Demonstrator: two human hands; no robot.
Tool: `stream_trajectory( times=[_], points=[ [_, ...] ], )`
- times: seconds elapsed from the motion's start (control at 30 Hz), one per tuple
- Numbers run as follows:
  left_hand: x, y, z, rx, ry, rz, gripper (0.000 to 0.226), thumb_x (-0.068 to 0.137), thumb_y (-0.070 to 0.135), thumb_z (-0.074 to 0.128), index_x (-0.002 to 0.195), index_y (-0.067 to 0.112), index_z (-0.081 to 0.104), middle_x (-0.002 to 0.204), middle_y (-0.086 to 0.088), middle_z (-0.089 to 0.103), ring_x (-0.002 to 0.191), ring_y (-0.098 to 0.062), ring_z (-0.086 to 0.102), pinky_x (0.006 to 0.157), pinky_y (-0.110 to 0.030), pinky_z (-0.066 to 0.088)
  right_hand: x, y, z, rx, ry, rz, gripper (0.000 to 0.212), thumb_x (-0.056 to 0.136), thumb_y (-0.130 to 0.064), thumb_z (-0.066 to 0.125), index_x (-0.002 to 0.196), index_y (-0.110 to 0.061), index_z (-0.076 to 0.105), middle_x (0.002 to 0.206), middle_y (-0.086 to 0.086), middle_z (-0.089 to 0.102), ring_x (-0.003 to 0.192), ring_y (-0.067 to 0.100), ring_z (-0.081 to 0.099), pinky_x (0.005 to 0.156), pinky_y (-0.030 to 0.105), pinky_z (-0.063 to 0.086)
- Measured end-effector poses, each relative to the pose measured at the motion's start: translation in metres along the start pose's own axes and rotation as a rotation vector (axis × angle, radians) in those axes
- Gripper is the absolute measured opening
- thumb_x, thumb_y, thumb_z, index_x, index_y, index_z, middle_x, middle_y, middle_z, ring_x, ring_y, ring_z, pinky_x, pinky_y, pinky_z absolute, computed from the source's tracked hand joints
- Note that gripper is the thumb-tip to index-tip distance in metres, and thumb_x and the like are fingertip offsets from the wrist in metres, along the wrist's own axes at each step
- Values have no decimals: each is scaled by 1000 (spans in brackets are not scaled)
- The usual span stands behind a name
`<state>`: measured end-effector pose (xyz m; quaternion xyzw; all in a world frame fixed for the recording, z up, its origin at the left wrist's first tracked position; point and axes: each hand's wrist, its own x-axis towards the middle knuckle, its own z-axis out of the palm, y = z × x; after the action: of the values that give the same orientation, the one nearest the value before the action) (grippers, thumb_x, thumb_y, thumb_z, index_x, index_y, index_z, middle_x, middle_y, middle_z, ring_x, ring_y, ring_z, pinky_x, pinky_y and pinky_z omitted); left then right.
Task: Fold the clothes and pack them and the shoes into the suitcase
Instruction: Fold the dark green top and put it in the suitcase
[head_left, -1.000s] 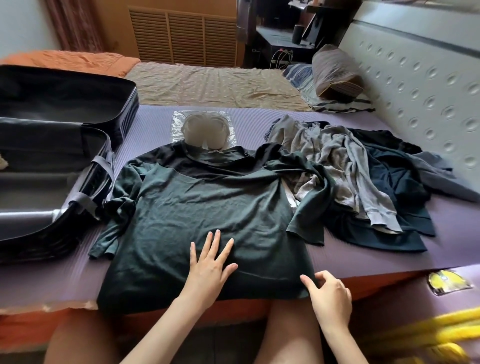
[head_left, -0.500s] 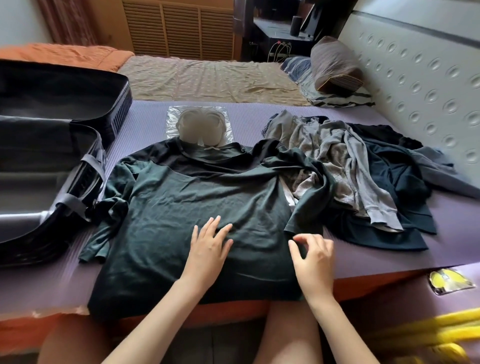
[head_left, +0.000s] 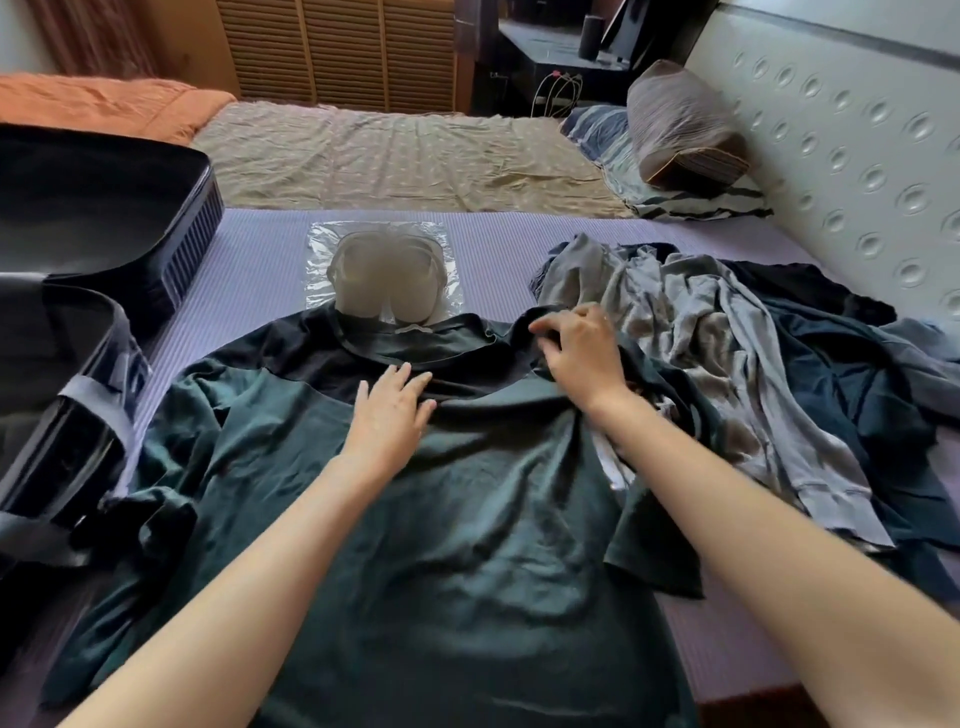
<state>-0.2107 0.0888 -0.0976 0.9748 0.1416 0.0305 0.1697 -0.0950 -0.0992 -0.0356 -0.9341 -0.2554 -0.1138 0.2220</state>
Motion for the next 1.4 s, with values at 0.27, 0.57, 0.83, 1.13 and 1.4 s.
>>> stream_trajectory(
  times=[0.27, 0.57, 0.83, 1.13, 1.4],
  points=[
    [26, -35, 41, 148, -78, -29, 89, 76, 74, -16, 150, 26, -5, 158, -3, -13, 145, -17, -12, 114, -47, -6, 127, 27, 64, -317, -489, 1, 43, 82, -37, 70, 123, -29, 60, 131, 11, 52, 125, 33, 40, 108, 39, 31],
    [23, -38, 56, 151, 27, -11, 106, 58, 69, -41, 149, 27, -7, 158, -2, -12, 145, -17, -12, 114, -46, -9, 140, 51, 92, -381, -410, -63, 20, 76, -46, 73, 84, -29, 68, 105, 4, 67, 118, 27, 38, 102, 37, 23],
    [34, -31, 46, 66, -21, -36, 85, 77, 71, -9, 150, 28, -2, 158, -5, -11, 145, -17, -13, 113, -49, -10, 146, 42, 80, -104, -512, -90, 14, 76, -37, 76, 83, -29, 68, 72, -18, 59, 96, 13, 54, 99, 35, 34],
    [29, -36, 68, 155, 157, -11, 74, 88, 63, 5, 149, 23, 18, 157, -10, 14, 145, -22, 9, 114, -53, 1, 126, 48, 105, -293, -330, -266, 9, 84, -30, 67, 90, -24, 70, 98, -4, 68, 107, 19, 48, 100, 32, 24],
    [29, -34, 67, 142, 191, -16, 69, 91, 58, 19, 144, 17, 36, 151, -17, 29, 141, -29, 25, 112, -58, 13, 146, 31, 99, -89, -118, -6, 19, 95, -22, 50, 108, -11, 59, 109, 13, 66, 106, 31, 56, 99, 38, 32]
  ],
)
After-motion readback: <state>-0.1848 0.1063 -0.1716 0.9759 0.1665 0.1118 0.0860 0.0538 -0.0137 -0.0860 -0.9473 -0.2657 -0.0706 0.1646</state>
